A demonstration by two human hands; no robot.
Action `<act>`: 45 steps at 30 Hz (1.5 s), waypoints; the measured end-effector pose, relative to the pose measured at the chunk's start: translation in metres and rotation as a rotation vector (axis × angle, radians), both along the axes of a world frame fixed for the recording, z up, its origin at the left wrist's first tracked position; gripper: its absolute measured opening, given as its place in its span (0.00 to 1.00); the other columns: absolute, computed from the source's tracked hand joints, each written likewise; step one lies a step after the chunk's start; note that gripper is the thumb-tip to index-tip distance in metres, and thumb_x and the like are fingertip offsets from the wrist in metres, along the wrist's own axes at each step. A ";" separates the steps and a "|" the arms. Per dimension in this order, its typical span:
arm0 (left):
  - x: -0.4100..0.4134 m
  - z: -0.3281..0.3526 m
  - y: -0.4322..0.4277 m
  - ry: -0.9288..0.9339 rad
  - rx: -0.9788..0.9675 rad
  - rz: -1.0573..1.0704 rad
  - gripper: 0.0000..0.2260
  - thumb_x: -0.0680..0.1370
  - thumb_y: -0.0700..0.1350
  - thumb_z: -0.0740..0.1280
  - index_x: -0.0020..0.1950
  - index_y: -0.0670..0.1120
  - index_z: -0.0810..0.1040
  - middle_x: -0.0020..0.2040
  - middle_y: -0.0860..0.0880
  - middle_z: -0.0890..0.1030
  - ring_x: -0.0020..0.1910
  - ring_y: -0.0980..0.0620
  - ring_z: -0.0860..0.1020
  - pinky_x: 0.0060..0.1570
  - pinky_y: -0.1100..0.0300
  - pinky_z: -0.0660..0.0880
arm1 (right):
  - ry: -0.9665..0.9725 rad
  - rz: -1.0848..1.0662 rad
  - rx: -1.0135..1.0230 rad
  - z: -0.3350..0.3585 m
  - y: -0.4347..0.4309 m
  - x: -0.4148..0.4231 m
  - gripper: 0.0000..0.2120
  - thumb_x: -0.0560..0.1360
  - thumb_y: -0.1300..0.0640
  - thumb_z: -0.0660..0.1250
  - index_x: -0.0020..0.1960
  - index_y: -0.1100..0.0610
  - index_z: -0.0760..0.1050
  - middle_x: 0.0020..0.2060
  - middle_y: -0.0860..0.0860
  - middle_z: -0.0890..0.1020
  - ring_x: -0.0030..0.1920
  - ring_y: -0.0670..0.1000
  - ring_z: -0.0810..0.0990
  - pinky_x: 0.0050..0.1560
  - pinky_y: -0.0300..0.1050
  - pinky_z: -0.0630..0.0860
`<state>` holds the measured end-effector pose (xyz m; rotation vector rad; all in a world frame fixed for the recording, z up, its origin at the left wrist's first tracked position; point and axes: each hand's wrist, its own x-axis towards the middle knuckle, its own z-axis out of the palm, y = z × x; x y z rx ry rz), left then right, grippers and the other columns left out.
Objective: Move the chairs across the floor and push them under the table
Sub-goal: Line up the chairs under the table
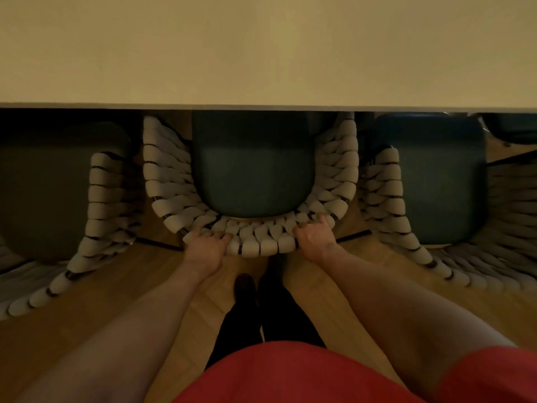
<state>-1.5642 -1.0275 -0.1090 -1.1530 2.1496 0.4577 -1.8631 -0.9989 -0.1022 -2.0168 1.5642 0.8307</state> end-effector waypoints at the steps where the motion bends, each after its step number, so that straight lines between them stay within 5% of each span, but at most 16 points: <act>1: -0.001 -0.001 0.003 -0.005 -0.024 -0.005 0.24 0.84 0.49 0.62 0.81 0.54 0.67 0.74 0.50 0.77 0.72 0.45 0.76 0.79 0.44 0.57 | -0.001 -0.010 -0.009 0.000 0.002 0.001 0.12 0.82 0.50 0.64 0.63 0.48 0.80 0.59 0.48 0.84 0.65 0.54 0.80 0.80 0.61 0.55; 5: 0.011 -0.005 0.014 0.040 -0.075 -0.010 0.22 0.85 0.51 0.61 0.80 0.54 0.69 0.73 0.48 0.79 0.71 0.45 0.77 0.77 0.48 0.63 | -0.001 -0.010 -0.011 0.005 0.013 0.010 0.14 0.84 0.51 0.63 0.68 0.50 0.77 0.64 0.50 0.83 0.68 0.54 0.79 0.82 0.61 0.54; 13: 0.039 -0.006 0.066 -0.027 -0.063 -0.093 0.24 0.86 0.48 0.59 0.83 0.54 0.63 0.77 0.47 0.74 0.74 0.44 0.73 0.81 0.47 0.58 | -0.005 -0.068 -0.014 0.003 0.088 0.047 0.18 0.83 0.52 0.62 0.72 0.52 0.75 0.66 0.52 0.81 0.69 0.56 0.78 0.83 0.61 0.50; 20: 0.050 -0.004 0.079 0.006 -0.075 -0.124 0.21 0.84 0.46 0.62 0.78 0.55 0.71 0.70 0.50 0.80 0.68 0.47 0.78 0.77 0.50 0.65 | -0.036 -0.122 -0.033 0.000 0.120 0.055 0.15 0.83 0.51 0.63 0.68 0.51 0.77 0.62 0.51 0.83 0.64 0.55 0.80 0.81 0.59 0.52; 25: 0.042 0.010 0.071 -0.063 -0.067 -0.199 0.18 0.85 0.48 0.63 0.75 0.55 0.74 0.66 0.50 0.82 0.63 0.48 0.81 0.64 0.53 0.74 | -0.098 -0.171 -0.109 0.006 0.131 0.050 0.17 0.82 0.46 0.68 0.69 0.48 0.77 0.63 0.49 0.83 0.66 0.53 0.80 0.81 0.59 0.53; 32: 0.030 0.014 0.078 -0.048 -0.006 -0.187 0.21 0.85 0.54 0.64 0.78 0.54 0.71 0.70 0.48 0.79 0.66 0.46 0.79 0.67 0.50 0.75 | -0.073 -0.189 -0.153 0.003 0.148 0.040 0.21 0.83 0.48 0.66 0.75 0.51 0.73 0.72 0.53 0.77 0.76 0.57 0.72 0.83 0.62 0.46; 38: -0.017 0.030 0.107 -0.054 -0.036 -0.063 0.23 0.80 0.54 0.66 0.75 0.50 0.72 0.66 0.47 0.81 0.64 0.45 0.79 0.63 0.52 0.75 | -0.328 -0.262 -0.244 0.024 0.151 -0.002 0.23 0.84 0.47 0.63 0.78 0.49 0.70 0.76 0.51 0.73 0.79 0.55 0.67 0.81 0.59 0.62; 41: -0.061 0.033 0.132 0.077 -0.049 0.037 0.25 0.80 0.62 0.65 0.72 0.50 0.74 0.64 0.47 0.83 0.61 0.45 0.81 0.60 0.53 0.77 | -0.449 -0.417 -0.386 0.034 0.165 -0.062 0.20 0.84 0.49 0.65 0.75 0.48 0.73 0.72 0.48 0.77 0.74 0.51 0.72 0.74 0.56 0.72; 45: -0.135 0.026 0.151 0.264 -0.065 0.127 0.19 0.80 0.61 0.65 0.64 0.50 0.77 0.57 0.48 0.84 0.51 0.45 0.82 0.47 0.53 0.79 | -0.439 -0.536 -0.465 0.036 0.194 -0.163 0.18 0.83 0.51 0.67 0.73 0.49 0.75 0.70 0.48 0.79 0.72 0.50 0.74 0.72 0.49 0.72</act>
